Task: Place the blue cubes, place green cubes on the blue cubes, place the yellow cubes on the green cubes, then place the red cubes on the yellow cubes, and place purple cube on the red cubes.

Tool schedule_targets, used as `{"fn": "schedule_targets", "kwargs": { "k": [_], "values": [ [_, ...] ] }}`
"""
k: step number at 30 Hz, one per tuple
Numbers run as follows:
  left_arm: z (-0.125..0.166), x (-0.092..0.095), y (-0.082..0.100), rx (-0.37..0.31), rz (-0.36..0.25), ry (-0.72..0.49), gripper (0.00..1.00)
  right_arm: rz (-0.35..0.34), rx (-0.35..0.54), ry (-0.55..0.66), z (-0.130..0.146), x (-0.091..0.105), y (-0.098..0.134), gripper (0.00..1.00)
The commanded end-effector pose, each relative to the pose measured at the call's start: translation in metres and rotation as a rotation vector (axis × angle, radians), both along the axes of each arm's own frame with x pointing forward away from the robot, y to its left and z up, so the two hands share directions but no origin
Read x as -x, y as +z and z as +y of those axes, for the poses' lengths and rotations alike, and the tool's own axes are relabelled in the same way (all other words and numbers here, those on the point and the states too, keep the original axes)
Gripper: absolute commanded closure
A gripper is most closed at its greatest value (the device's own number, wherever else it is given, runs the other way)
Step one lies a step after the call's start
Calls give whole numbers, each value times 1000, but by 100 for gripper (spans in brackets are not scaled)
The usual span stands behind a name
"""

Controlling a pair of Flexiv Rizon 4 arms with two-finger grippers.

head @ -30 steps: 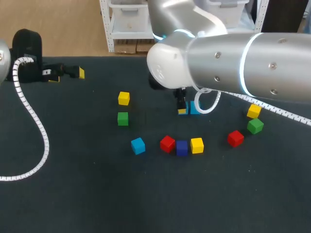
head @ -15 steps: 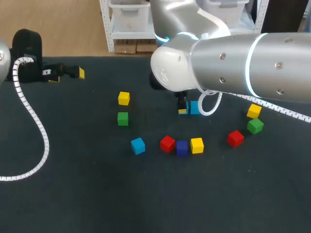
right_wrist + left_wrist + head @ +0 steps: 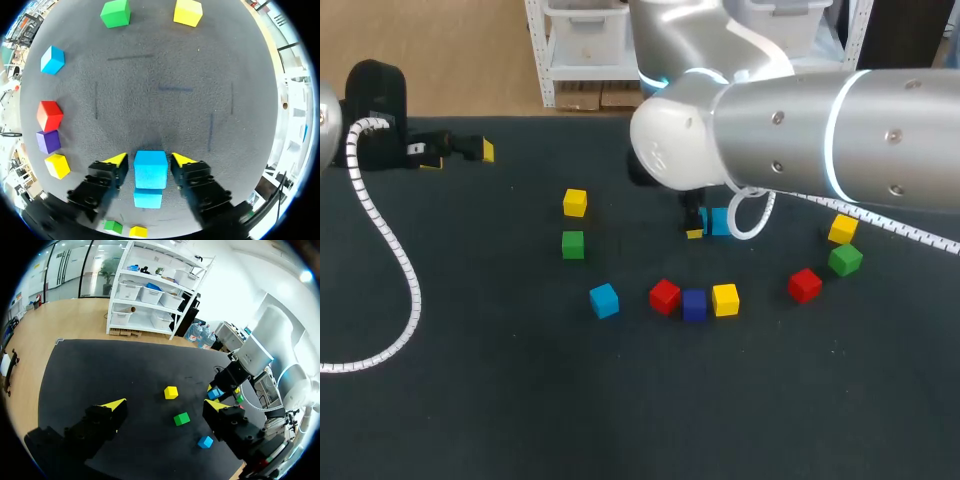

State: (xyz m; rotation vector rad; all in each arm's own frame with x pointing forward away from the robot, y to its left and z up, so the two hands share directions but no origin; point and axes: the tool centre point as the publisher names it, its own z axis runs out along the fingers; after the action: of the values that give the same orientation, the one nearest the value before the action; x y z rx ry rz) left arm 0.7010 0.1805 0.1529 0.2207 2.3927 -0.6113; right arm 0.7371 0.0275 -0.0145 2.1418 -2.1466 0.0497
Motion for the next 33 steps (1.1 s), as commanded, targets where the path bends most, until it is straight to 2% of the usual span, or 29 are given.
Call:
{"fn": "schedule_targets", "kwargs": {
  "k": [1, 7, 14, 21, 25, 33],
  "values": [
    [3, 1, -2, 13, -8, -9, 0, -4, -5, 2, -2, 2, 1, 0],
    [3, 1, -2, 13, -8, -9, 0, -27, -6, -8, -5, 2, 12, 0],
    [3, 1, -2, 13, -8, -9, 0, -86, -76, -80, -28, 8, 41, 0],
    [3, 1, -2, 13, -8, -9, 0, -169, -198, -168, -66, 21, 77, 0],
    [3, 1, -2, 13, -8, -9, 0, -224, -317, -212, -90, 28, 96, 0],
    [3, 1, -2, 13, -8, -9, 0, -389, -482, -320, -132, 44, 120, 0]
  ]
}}
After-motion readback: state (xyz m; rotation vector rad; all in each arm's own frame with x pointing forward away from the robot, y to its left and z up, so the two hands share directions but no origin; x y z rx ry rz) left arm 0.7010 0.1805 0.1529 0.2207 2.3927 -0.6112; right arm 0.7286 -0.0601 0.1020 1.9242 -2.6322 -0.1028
